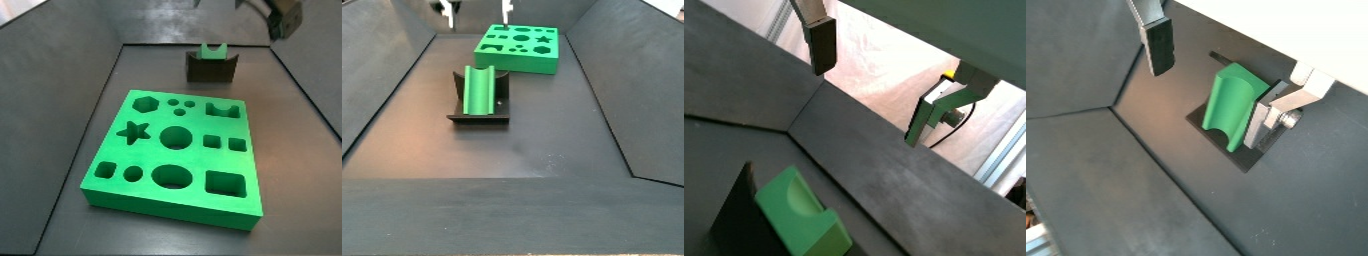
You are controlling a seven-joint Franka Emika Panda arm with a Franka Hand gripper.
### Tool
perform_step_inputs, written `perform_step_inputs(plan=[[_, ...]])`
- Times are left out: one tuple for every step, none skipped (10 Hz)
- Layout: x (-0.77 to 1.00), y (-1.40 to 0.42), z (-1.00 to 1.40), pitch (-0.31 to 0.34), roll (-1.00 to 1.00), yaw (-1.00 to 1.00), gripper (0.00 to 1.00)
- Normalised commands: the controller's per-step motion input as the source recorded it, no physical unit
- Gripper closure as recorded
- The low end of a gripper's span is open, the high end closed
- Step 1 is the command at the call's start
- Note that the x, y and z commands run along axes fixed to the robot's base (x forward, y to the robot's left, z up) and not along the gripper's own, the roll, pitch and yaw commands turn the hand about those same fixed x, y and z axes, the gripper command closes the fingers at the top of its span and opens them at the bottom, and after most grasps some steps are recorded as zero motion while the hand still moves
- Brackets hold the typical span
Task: Pick up the arch object. Move up. Place the arch object on the fixture. Regrasp the arch object. Move to above the board. Insert the arch object.
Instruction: Regrasp the arch object.
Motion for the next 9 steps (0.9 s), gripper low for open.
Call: perform_step_inputs(plan=[[0.06, 0.06, -1.00, -0.019, 0.05, 0.10, 0.00], [0.07, 0.06, -1.00, -0.044, 0.05, 0.09, 0.00], [0.08, 0.06, -1.00, -0.062, 0.06, 0.08, 0.00], [0.10, 0.05, -1.00, -0.070, 0.06, 0.05, 0.00], [0.10, 0.04, -1.00, -0.066, 0.07, 0.03, 0.00], [0.11, 0.04, -1.00, -0.068, 0.07, 0.02, 0.00], [0.10, 0.03, -0.85, -0.063, 0.07, 0.01, 0.00], [0.09, 0.02, -0.70, -0.058, 0.06, 0.00, 0.00], [0.08, 0.02, -0.50, -0.049, 0.06, -0.01, 0.00]])
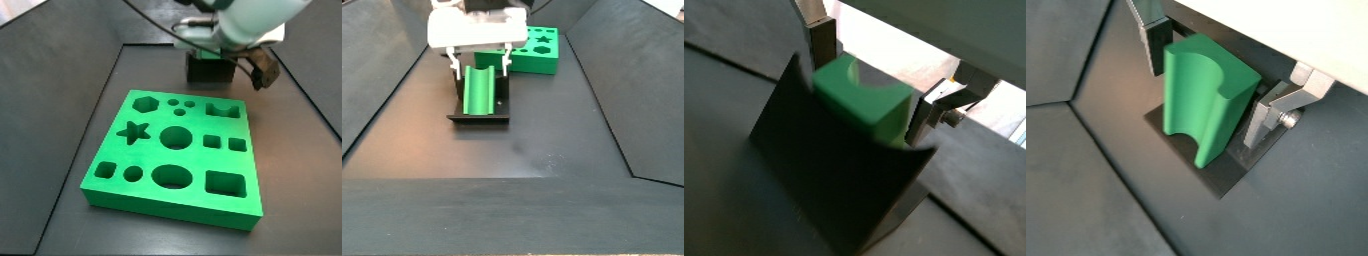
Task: Pick up the arch object. Move up. Place the arch object on the fixture. Regrasp the arch object. Move to above the board. Insert the arch object.
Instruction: Regrasp the arch object, then move to above the board.
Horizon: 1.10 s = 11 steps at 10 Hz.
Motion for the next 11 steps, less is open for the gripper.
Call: perform_step_inputs(plan=[[0.07, 0.01, -0.30, -0.040, 0.06, -0.01, 0.00], [0.05, 0.00, -0.21, -0.027, 0.06, -0.01, 0.00], [0.00, 0.00, 0.00, 0.000, 0.00, 0.00, 1.00], [-0.01, 0.12, 1.00, -0.013, -0.12, -0.37, 1.00], [-0.01, 0.12, 1.00, -0.007, -0.13, -0.35, 1.00], [-0.03, 0.12, 1.00, 0.016, -0.13, -0.29, 1.00], [-0.03, 0.12, 1.00, 0.053, -0.12, -0.21, 1.00], [-0.03, 0.12, 1.00, 0.074, -0.12, -0.18, 1.00], [-0.03, 0.11, 1.00, 0.111, -0.11, -0.12, 1.00], [-0.04, 0.11, 1.00, 0.136, -0.10, -0.08, 1.00], [-0.04, 0.10, 1.00, 0.157, -0.08, -0.03, 1.00]])
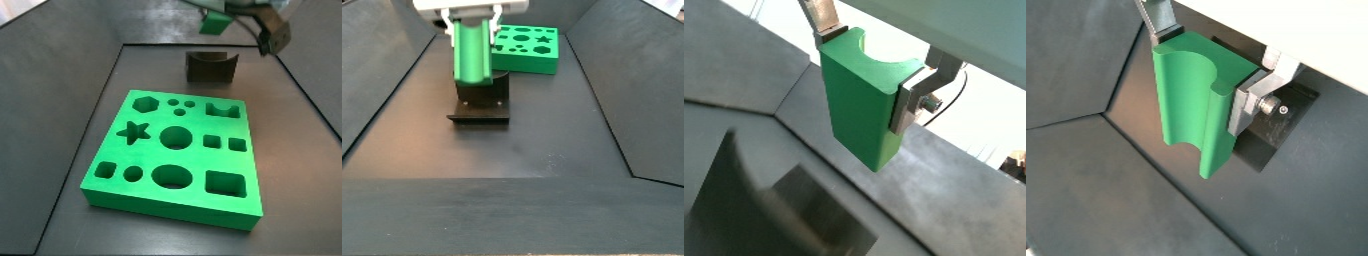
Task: Pick up the arch object. Move up. Place the arch object on the fixture. Regrasp the arch object. Move to above the board. Insert the arch object.
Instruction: Move to above the board.
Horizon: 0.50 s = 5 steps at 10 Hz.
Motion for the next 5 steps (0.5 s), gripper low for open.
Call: perform_step_inputs(plan=[[-0.04, 0.09, 1.00, 0.166, -0.07, 0.01, 1.00], [-0.03, 0.08, 1.00, 0.156, -0.06, 0.05, 1.00], [-0.03, 0.08, 1.00, 0.150, -0.06, 0.06, 1.00], [-0.03, 0.06, 1.00, 0.124, -0.05, 0.09, 1.00], [-0.02, 0.05, 1.00, 0.107, -0.05, 0.10, 1.00]])
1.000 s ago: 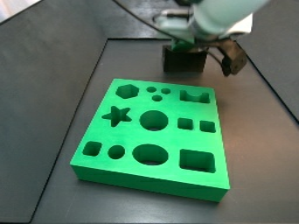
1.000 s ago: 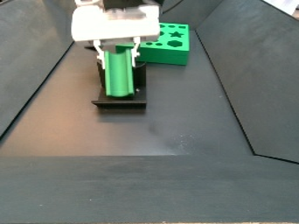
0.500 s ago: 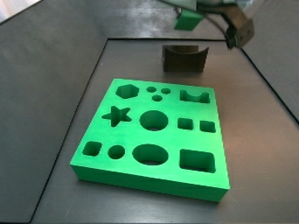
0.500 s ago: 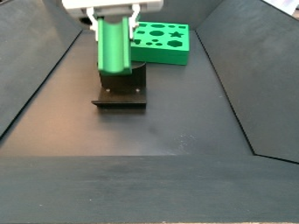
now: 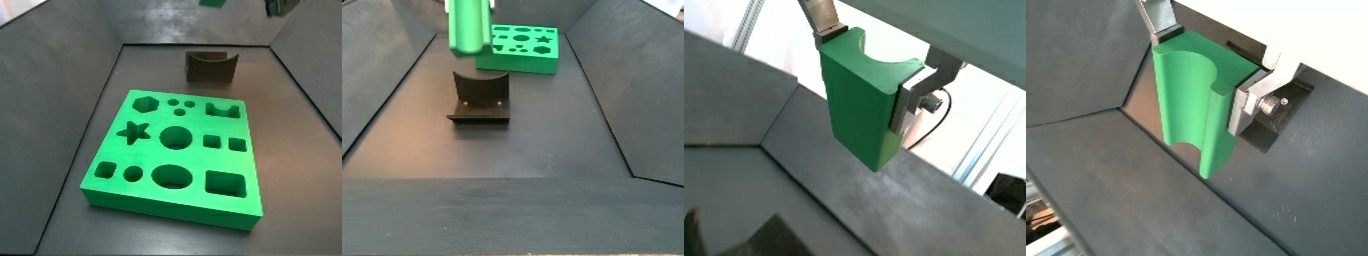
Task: Pick up the arch object. Move up. Place the arch object on the fixture. Regrasp the arch object. Move to above the board. Insert the arch object.
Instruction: Move to above the board.
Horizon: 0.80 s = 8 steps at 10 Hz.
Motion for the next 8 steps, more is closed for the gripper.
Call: perform_step_inputs(plan=[[0.00, 0.03, 0.80, 0.092, -0.04, 0.11, 1.00], [0.01, 0.01, 0.57, 0.088, -0.04, 0.10, 1.00], [0.02, 0.00, 0.39, 0.086, -0.04, 0.10, 1.00], [0.02, -0.01, 0.28, 0.086, -0.03, 0.10, 1.00], [-0.44, -1.00, 0.27, -0.024, -1.00, 0.02, 1.00], [-0.44, -1.00, 0.27, -0.031, -1.00, 0.02, 1.00], [-0.46, -1.00, 0.28, -0.046, -1.00, 0.02, 1.00], [-0.46, -1.00, 0.27, -0.056, -1.00, 0.02, 1.00]])
